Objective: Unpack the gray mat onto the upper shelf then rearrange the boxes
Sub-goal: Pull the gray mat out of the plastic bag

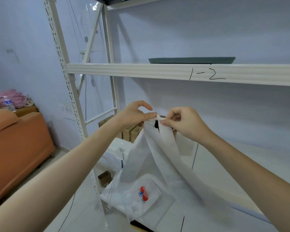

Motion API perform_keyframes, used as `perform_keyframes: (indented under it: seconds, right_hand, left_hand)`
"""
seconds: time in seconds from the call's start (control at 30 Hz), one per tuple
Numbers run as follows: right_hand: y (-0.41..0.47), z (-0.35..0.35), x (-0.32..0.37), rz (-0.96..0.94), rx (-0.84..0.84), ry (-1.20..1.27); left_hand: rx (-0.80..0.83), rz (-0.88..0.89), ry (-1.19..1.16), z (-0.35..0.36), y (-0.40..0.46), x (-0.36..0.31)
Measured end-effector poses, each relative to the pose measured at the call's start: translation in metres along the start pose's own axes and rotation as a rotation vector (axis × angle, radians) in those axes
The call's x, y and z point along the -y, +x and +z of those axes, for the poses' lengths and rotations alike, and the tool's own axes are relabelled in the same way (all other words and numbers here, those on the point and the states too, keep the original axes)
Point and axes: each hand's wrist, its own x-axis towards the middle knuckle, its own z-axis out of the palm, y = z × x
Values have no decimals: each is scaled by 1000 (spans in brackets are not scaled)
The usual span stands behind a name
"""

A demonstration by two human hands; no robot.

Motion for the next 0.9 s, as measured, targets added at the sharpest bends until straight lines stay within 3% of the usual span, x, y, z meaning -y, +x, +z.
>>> perform_keyframes:
  seconds: [0.23, 0.33, 0.4, 0.57, 0.9]
  right_hand:
    - [1, -9, -5, -34, 60, -220]
    - [4, -5, -8, -56, 68, -348]
    - [4, -1, -8, -45, 93, -393]
    - [0, 7, -10, -50, 94, -535]
    - [-7, 21, 0, -41, -94, -668]
  left_hand:
    - [192, 159, 118, 3, -13, 8]
    - [308, 216, 427, 5, -14, 11]
    - [290, 290, 596, 8, -12, 15]
    - [260, 233, 564, 7, -8, 25]
    - [253, 282, 634, 9, -11, 32]
